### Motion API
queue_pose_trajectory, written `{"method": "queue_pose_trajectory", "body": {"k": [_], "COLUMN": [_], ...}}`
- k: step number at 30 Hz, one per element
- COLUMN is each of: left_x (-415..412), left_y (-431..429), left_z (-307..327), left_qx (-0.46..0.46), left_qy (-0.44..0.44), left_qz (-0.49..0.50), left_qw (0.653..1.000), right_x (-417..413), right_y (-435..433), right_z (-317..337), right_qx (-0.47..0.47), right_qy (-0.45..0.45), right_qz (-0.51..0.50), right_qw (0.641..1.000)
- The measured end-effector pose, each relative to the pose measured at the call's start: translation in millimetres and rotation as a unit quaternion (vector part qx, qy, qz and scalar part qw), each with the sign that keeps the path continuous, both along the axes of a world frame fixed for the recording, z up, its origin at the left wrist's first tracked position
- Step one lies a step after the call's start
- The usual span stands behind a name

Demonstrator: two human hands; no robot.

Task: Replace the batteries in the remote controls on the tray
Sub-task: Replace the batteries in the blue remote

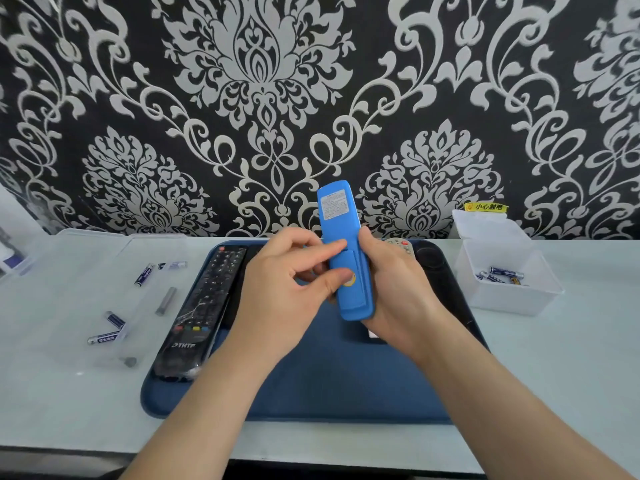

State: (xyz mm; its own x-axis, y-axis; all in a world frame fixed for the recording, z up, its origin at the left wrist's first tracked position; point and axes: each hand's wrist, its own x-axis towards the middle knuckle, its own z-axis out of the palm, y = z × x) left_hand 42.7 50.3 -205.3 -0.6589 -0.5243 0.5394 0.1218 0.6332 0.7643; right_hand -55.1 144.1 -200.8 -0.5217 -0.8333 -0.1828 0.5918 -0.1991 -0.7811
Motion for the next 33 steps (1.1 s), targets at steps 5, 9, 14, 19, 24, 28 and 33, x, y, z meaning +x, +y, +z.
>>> {"method": "queue_pose_trajectory", "body": {"k": [5, 9, 14, 19, 24, 28, 33], "left_x": [-4.2, -3.5, -2.4, -4.7, -4.3, -3.9, -2.6], "left_y": [-2.7, 3.8, 12.8, 1.6, -6.9, -6.9, -2.1], "left_z": [-9.5, -11.2, -9.1, -5.6, -12.3, -21.7, -18.4], "left_qx": [-0.227, -0.266, 0.035, 0.345, 0.325, 0.091, -0.062], "left_qy": [-0.009, -0.068, -0.192, -0.162, -0.257, -0.337, -0.443], "left_qz": [0.07, 0.09, -0.035, -0.048, -0.028, 0.043, 0.024], "left_qw": [0.971, 0.957, 0.98, 0.923, 0.91, 0.936, 0.894], "right_x": [0.2, 2.5, 2.2, -0.9, -18.6, -21.1, -22.6], "right_y": [2.4, 0.3, -3.4, -2.3, 6.8, 18.3, 23.2], "right_z": [2.5, 0.3, -0.8, -1.9, -10.9, -10.4, -7.0], "right_qx": [-0.002, 0.01, 0.017, 0.105, 0.377, 0.449, 0.462], "right_qy": [-0.038, -0.029, 0.034, 0.229, 0.647, 0.685, 0.705], "right_qz": [-0.017, -0.034, -0.018, 0.011, 0.046, 0.157, 0.211], "right_qw": [0.999, 0.999, 0.999, 0.968, 0.662, 0.552, 0.495]}}
